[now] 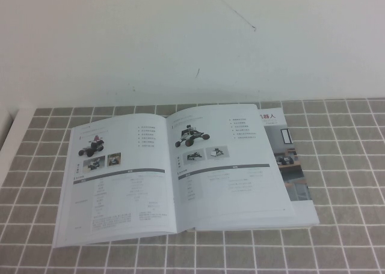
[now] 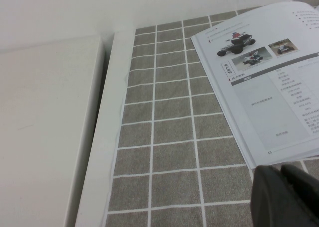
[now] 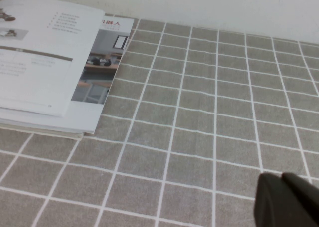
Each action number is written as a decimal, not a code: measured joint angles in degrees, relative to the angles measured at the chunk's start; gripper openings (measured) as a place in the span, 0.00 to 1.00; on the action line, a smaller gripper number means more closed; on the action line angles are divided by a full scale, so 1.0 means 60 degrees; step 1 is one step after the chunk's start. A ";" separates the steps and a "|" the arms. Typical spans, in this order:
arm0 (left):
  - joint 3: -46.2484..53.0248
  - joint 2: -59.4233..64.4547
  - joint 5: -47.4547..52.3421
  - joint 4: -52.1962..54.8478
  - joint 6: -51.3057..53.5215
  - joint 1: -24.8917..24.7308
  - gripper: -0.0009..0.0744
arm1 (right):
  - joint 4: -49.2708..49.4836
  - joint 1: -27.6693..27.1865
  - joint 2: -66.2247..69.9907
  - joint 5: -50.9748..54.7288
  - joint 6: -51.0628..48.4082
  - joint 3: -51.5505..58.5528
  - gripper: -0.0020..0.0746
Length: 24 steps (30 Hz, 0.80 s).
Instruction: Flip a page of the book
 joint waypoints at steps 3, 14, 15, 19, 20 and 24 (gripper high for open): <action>0.0000 0.0000 0.0000 0.0000 0.0000 0.0000 0.01 | 0.0000 0.0000 0.0000 0.0000 0.0000 0.0000 0.02; 0.0112 0.0000 -0.0833 0.0000 0.0000 0.0000 0.01 | 0.0116 0.0000 0.0000 -0.0122 0.0000 0.0000 0.02; 0.0112 0.0000 -0.1122 0.0000 0.0000 0.0000 0.01 | 0.0154 0.0000 0.0000 -0.0285 0.0000 0.0023 0.02; 0.0112 0.0000 -0.3382 0.0000 0.0000 0.0000 0.01 | 0.0176 0.0000 0.0000 -0.1509 0.0000 0.0069 0.02; 0.0112 0.0000 -0.4074 0.0000 0.0000 0.0000 0.01 | 0.0176 0.0000 0.0000 -0.1965 0.0000 0.0069 0.02; 0.0112 0.0000 -0.6703 0.0000 0.0000 0.0000 0.01 | 0.0176 0.0000 0.0000 -0.3795 0.0000 0.0069 0.02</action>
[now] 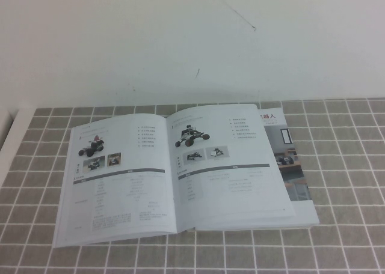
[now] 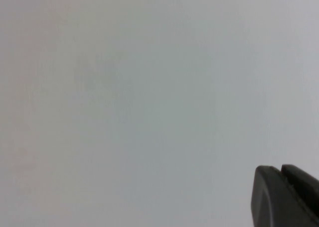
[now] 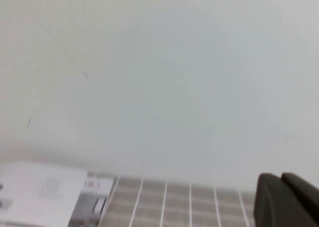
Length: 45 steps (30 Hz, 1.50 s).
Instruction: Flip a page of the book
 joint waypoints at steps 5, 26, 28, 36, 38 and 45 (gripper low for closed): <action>0.0000 0.0000 -0.1739 0.0051 0.0000 0.0000 0.01 | 0.0000 0.0000 0.0000 -0.1521 0.0000 0.0000 0.02; 0.0000 -0.0015 -0.5193 0.0090 -0.2465 0.0000 0.01 | -0.0330 0.0000 0.0000 -0.6905 0.1131 0.0000 0.02; -0.0072 -0.0015 -0.5408 0.0124 -0.2990 0.0000 0.01 | -0.0709 0.0000 0.0000 -0.7074 0.1357 -0.0215 0.02; -0.3358 -0.0021 -0.2782 0.0412 -0.4323 0.0000 0.01 | -0.1764 0.0000 0.0023 -0.4937 0.2211 -0.3701 0.02; -0.4333 -0.0021 -0.1515 0.0412 -0.4385 0.0000 0.01 | -0.1762 0.0000 0.0200 -0.3721 0.2688 -0.4738 0.02; -0.7008 0.1146 0.2665 0.0412 -0.4422 0.0000 0.01 | -0.1762 0.0000 0.2188 0.0486 0.3530 -0.7728 0.02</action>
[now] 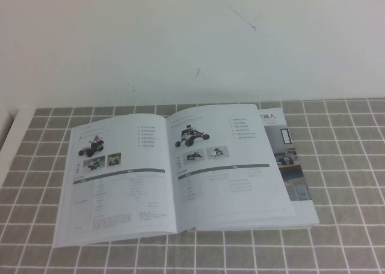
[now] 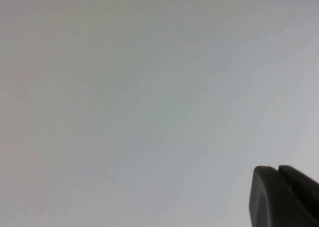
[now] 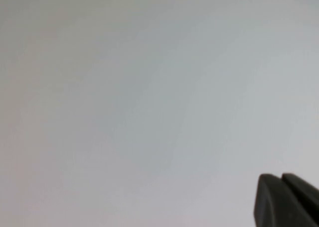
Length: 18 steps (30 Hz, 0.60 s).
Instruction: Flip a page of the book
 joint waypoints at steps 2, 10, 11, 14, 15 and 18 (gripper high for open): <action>-0.0370 0.0595 0.1346 -0.0027 0.0000 0.0000 0.01 | 0.0000 0.0000 0.0773 0.1418 0.0130 -0.0522 0.02; -0.0621 0.2898 0.5450 -0.0412 -0.0020 0.0000 0.01 | 0.0222 0.0000 0.3096 0.4554 0.0135 -0.0942 0.02; -0.0595 0.3127 0.5613 -0.0302 -0.0004 0.0000 0.01 | 0.0232 0.0000 0.3265 0.4554 0.0076 -0.0942 0.02; -0.0512 0.3562 0.5758 -0.0149 -0.0004 0.0000 0.01 | 0.0412 0.0000 0.3751 0.4274 0.0041 -0.0942 0.02; -0.0512 0.3684 0.5733 -0.0149 -0.0004 0.0000 0.01 | 0.0629 0.0000 0.3966 0.4146 0.0021 -0.0942 0.02; -0.0512 0.3926 0.5620 -0.0214 -0.0004 0.0000 0.01 | 0.0886 0.0000 0.4413 0.4246 -0.0040 -0.0942 0.02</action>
